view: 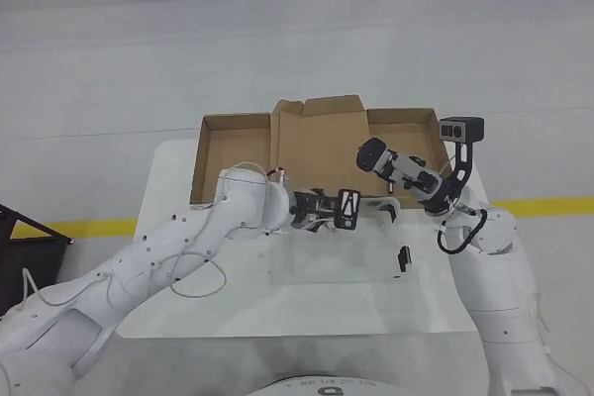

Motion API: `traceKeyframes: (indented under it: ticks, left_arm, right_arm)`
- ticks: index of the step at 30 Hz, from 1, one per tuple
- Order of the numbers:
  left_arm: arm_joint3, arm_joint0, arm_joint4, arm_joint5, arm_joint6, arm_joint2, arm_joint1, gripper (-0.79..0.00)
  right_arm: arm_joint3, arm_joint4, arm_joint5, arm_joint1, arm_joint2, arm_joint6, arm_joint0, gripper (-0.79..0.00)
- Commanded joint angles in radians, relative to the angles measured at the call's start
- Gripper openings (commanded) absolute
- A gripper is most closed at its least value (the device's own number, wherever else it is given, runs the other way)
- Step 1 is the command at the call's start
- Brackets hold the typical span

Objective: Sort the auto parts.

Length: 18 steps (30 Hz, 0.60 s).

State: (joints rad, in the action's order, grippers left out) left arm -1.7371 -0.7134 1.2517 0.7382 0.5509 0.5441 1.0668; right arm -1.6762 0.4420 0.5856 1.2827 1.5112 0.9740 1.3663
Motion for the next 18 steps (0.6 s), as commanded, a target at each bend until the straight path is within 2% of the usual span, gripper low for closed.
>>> traceKeyframes:
  ticks: [1,7,10,13,18]
  left_arm:
    - [-0.019,-0.042,-0.008,0.005,-0.109,0.089,-0.029,-0.785]
    - [-0.034,-0.115,-0.079,0.072,-0.368,0.238,-0.063,-0.785]
    - [-0.037,-0.157,-0.064,0.104,-0.483,0.29,-0.076,-0.785]
    - [-0.044,-0.177,-0.034,0.125,-0.523,0.313,-0.082,-0.785]
    - [-0.058,-0.189,-0.006,0.145,-0.528,0.324,-0.084,-0.785]
  right_arm:
    - [0.0,0.0,0.0,0.0,0.0,0.0,0.0,0.0]
    - [0.0,0.0,0.0,0.0,0.0,0.0,0.0,0.0]
    - [0.0,0.0,0.0,0.0,0.0,0.0,0.0,0.0]
    - [0.0,0.0,0.0,0.0,0.0,0.0,0.0,0.0]
    - [0.0,0.0,0.0,0.0,0.0,0.0,0.0,0.0]
